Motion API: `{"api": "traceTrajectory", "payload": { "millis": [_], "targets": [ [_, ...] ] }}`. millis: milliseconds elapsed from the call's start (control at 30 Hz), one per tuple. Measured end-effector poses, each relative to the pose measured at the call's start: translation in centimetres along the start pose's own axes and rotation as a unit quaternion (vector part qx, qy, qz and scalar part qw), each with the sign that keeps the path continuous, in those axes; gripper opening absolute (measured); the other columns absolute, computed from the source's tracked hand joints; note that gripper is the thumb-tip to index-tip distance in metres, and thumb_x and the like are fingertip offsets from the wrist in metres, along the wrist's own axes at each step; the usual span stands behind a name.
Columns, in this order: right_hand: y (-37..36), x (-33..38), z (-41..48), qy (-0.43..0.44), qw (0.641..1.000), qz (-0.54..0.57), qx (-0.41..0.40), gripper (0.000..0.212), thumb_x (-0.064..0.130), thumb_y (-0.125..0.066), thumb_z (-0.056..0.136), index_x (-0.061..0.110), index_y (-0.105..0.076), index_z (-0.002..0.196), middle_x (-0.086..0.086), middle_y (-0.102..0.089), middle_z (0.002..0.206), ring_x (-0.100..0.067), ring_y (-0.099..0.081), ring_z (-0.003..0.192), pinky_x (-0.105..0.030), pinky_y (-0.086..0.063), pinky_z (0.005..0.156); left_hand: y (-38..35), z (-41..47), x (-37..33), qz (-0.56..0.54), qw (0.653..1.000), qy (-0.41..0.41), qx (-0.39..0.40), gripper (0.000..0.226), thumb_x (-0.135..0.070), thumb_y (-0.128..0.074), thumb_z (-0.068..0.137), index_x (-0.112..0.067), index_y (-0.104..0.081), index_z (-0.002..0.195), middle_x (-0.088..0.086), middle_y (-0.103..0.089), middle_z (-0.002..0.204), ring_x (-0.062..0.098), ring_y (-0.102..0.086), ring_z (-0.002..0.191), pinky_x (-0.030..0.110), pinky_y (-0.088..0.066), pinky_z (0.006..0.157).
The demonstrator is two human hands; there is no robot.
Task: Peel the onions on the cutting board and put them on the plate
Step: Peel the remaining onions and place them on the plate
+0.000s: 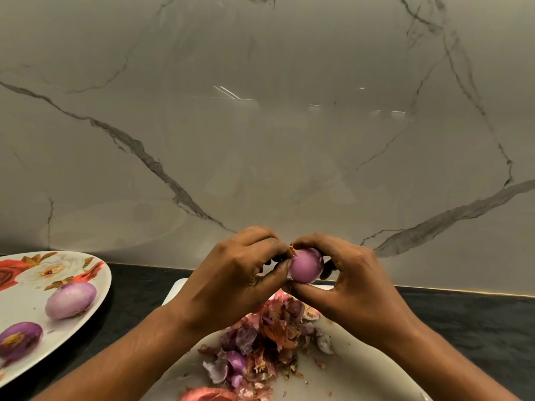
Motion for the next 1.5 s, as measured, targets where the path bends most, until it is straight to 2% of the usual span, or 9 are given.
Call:
{"api": "traceTrajectory", "payload": {
  "millis": [133, 367, 533, 667, 933, 1067, 1200, 1267, 1500],
  "targets": [
    [0.0, 0.4, 0.0, -0.019, 0.999, 0.045, -0.012, 0.043, 0.044, -0.087, 0.081, 0.038, -0.068, 0.12, 0.024, -0.07, 0.107, -0.004, -0.069, 0.1, -0.016, -0.057, 0.074, -0.1, -0.1, -0.1, 0.027, 1.0, -0.005, -0.004, 0.021, -0.025, -0.063, 0.101, -0.009, -0.073, 0.108, 0.001, -0.067, 0.1, 0.006, -0.058, 0.086, 0.019, -0.053, 0.071],
    [-0.2, 0.0, 0.3, -0.119, 0.964, 0.239, 0.016, 0.049, 0.036, -0.092, 0.063, 0.038, -0.076, 0.109, 0.013, -0.076, 0.108, -0.015, -0.076, 0.097, -0.034, -0.065, 0.082, -0.2, 0.2, -0.1, 0.035, 0.999, 0.006, 0.001, 0.02, -0.027, -0.057, 0.103, -0.011, -0.068, 0.104, -0.001, -0.062, 0.097, 0.001, -0.048, 0.084, 0.016, -0.047, 0.069],
    [-0.7, -0.7, 0.3, -0.165, 0.944, 0.285, 0.024, 0.055, 0.036, -0.093, 0.048, 0.038, -0.078, 0.101, 0.012, -0.077, 0.105, -0.02, -0.078, 0.095, -0.039, -0.066, 0.081, -0.1, 0.3, 0.0, 0.003, 0.999, 0.006, 0.042, 0.018, -0.026, -0.055, 0.101, -0.011, -0.066, 0.102, -0.004, -0.058, 0.096, 0.002, -0.048, 0.081, 0.013, -0.043, 0.068],
    [-0.9, -1.0, 0.3, -0.179, 0.942, 0.281, 0.029, 0.062, 0.034, -0.095, 0.048, 0.034, -0.078, 0.108, 0.01, -0.077, 0.108, -0.021, -0.077, 0.097, -0.038, -0.066, 0.082, 0.0, 0.3, 0.3, -0.025, 0.997, 0.006, 0.066, 0.014, -0.026, -0.056, 0.101, -0.014, -0.064, 0.102, -0.012, -0.052, 0.097, -0.002, -0.049, 0.08, 0.01, -0.041, 0.069],
    [-0.7, -1.0, 0.2, -0.176, 0.947, 0.267, 0.03, 0.061, 0.029, -0.099, 0.052, 0.034, -0.076, 0.108, 0.013, -0.076, 0.108, -0.018, -0.077, 0.096, -0.038, -0.066, 0.082, 0.0, 0.2, 0.4, -0.088, 0.994, 0.02, 0.058, 0.008, -0.021, -0.063, 0.1, -0.014, -0.067, 0.101, -0.008, -0.06, 0.094, 0.012, -0.06, 0.079, 0.031, -0.054, 0.064],
    [-0.3, -1.0, 0.3, -0.148, 0.962, 0.229, 0.001, 0.058, 0.024, -0.1, 0.061, 0.037, -0.07, 0.109, 0.017, -0.071, 0.108, -0.015, -0.074, 0.096, -0.037, -0.066, 0.081, 0.1, 0.1, 0.3, -0.155, 0.983, 0.098, -0.009, 0.004, -0.012, -0.077, 0.094, -0.014, -0.078, 0.098, -0.009, -0.072, 0.088, 0.017, -0.07, 0.079, 0.027, -0.057, 0.066],
    [0.0, -0.8, 0.3, -0.126, 0.96, 0.249, 0.009, 0.057, 0.022, -0.094, 0.074, 0.035, -0.068, 0.123, 0.014, -0.072, 0.117, -0.014, -0.074, 0.105, -0.035, -0.064, 0.089, 0.4, 0.2, 0.4, -0.276, 0.932, 0.236, -0.018, 0.02, -0.036, -0.08, 0.093, -0.016, -0.082, 0.091, 0.003, -0.076, 0.079, 0.023, -0.072, 0.073, 0.037, -0.061, 0.063],
    [0.0, -0.8, 0.3, -0.125, 0.958, 0.26, 0.013, 0.05, 0.017, -0.089, 0.081, 0.032, -0.069, 0.125, 0.012, -0.073, 0.119, -0.015, -0.075, 0.107, -0.036, -0.063, 0.091, 0.3, 0.3, 0.5, -0.316, 0.901, 0.298, -0.004, 0.029, -0.042, -0.078, 0.089, -0.013, -0.082, 0.086, 0.01, -0.075, 0.075, 0.028, -0.071, 0.07, 0.035, -0.059, 0.063],
    [0.0, -1.4, 0.3, -0.138, 0.96, 0.243, 0.009, 0.063, 0.022, -0.092, 0.075, 0.035, -0.067, 0.131, 0.02, -0.068, 0.125, -0.012, -0.074, 0.108, -0.035, -0.064, 0.088, 0.1, 0.1, 0.8, -0.335, 0.871, 0.359, 0.019, 0.025, -0.035, -0.083, 0.079, -0.014, -0.084, 0.094, 0.007, -0.08, 0.084, 0.023, -0.076, 0.077, 0.031, -0.063, 0.071]
  ]
}}
Point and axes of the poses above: each hand's wrist, its own z-axis towards the middle knuckle, its own y-axis out of the back of the hand, x = y × z, the point moved 2 cm from there along z, towards the middle knuckle
